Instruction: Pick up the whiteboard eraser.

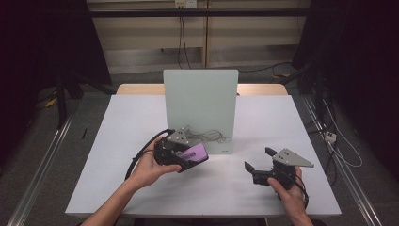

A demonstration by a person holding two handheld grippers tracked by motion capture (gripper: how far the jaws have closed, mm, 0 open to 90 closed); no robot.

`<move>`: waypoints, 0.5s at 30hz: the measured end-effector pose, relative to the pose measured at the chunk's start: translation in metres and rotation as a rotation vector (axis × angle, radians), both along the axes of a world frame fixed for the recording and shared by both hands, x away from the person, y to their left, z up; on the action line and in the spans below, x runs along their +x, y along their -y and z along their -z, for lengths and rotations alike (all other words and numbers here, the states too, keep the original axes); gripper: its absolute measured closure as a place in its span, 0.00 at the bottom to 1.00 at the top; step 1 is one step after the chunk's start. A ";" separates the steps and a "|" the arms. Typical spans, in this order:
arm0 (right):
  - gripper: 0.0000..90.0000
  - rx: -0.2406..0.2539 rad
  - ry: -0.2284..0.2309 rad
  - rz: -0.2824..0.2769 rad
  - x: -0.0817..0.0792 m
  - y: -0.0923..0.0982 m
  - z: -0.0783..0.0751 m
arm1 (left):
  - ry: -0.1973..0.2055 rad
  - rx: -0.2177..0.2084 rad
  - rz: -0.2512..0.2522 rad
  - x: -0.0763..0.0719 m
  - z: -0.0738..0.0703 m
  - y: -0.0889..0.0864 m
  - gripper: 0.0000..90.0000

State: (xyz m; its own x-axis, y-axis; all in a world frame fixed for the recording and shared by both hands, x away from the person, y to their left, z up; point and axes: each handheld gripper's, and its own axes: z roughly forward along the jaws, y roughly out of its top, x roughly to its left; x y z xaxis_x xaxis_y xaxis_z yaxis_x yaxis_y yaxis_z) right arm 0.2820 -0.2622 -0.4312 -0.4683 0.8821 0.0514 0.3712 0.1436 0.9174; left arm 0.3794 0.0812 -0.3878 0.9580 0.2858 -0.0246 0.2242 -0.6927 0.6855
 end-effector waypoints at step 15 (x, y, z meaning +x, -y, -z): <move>0.06 0.001 -0.010 -0.002 0.001 -0.001 0.001 | 0.086 -0.046 -0.022 -0.003 -0.013 -0.015 0.45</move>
State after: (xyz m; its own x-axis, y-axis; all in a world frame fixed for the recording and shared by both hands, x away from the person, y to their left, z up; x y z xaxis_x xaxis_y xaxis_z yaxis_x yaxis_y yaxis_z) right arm 0.2828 -0.2608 -0.4324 -0.4694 0.8811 0.0570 0.3797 0.1432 0.9140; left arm 0.3769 0.0962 -0.3752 0.9505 0.3076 0.0439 0.1784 -0.6558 0.7336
